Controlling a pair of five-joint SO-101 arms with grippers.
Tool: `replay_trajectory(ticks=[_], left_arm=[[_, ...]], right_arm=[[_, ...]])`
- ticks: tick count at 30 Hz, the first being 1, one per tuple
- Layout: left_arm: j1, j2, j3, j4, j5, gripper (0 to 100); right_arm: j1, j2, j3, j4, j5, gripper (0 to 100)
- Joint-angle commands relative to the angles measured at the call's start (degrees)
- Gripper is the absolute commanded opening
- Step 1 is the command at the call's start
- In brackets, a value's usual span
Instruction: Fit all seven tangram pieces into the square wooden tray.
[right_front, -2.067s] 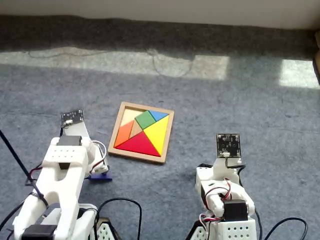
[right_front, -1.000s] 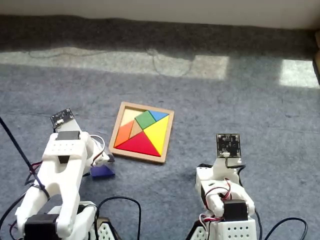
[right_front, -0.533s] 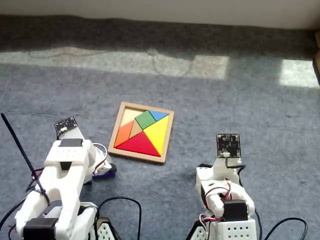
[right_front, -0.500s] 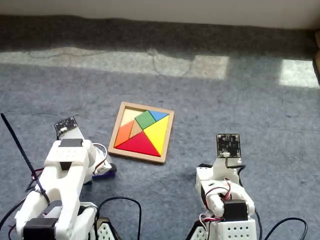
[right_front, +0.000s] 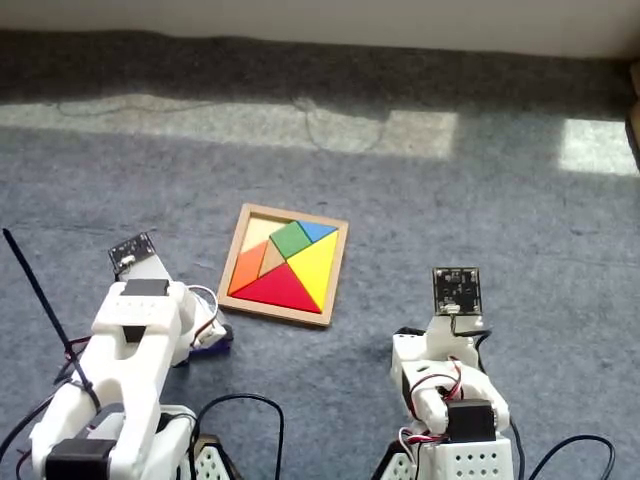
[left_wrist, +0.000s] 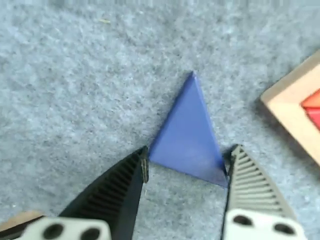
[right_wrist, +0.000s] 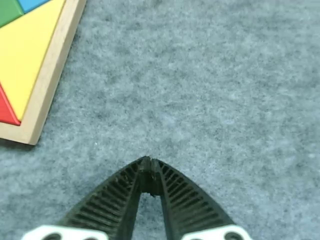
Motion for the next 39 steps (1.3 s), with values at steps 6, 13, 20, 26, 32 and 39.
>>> replay_trajectory(ticks=[6, 13, 20, 26, 32, 39], left_arm=[[0.22, 0.13, 0.13, -4.04, 0.44, 5], [0.48, -0.31, -3.12, -3.87, 0.35, 5], [0.48, -0.31, -14.02, 0.62, 0.26, 1], [0.84, -0.31, -20.44, 1.49, 0.26, 1], [7.34, -0.22, -25.89, 1.49, -1.49, 1], [11.56, 0.31, -31.78, -0.70, -23.91, 1]], right_arm=[[0.75, -1.01, 7.69, 0.40, -0.09, 0.6], [0.75, -1.01, 7.69, 0.40, -0.09, 0.6], [0.75, -1.01, 7.69, 0.40, -0.09, 0.6], [0.75, -1.01, 7.69, 0.40, -0.09, 0.6], [0.75, -1.01, 7.69, 0.40, -0.09, 0.6], [0.75, -1.01, 7.69, 0.40, -0.09, 0.6]])
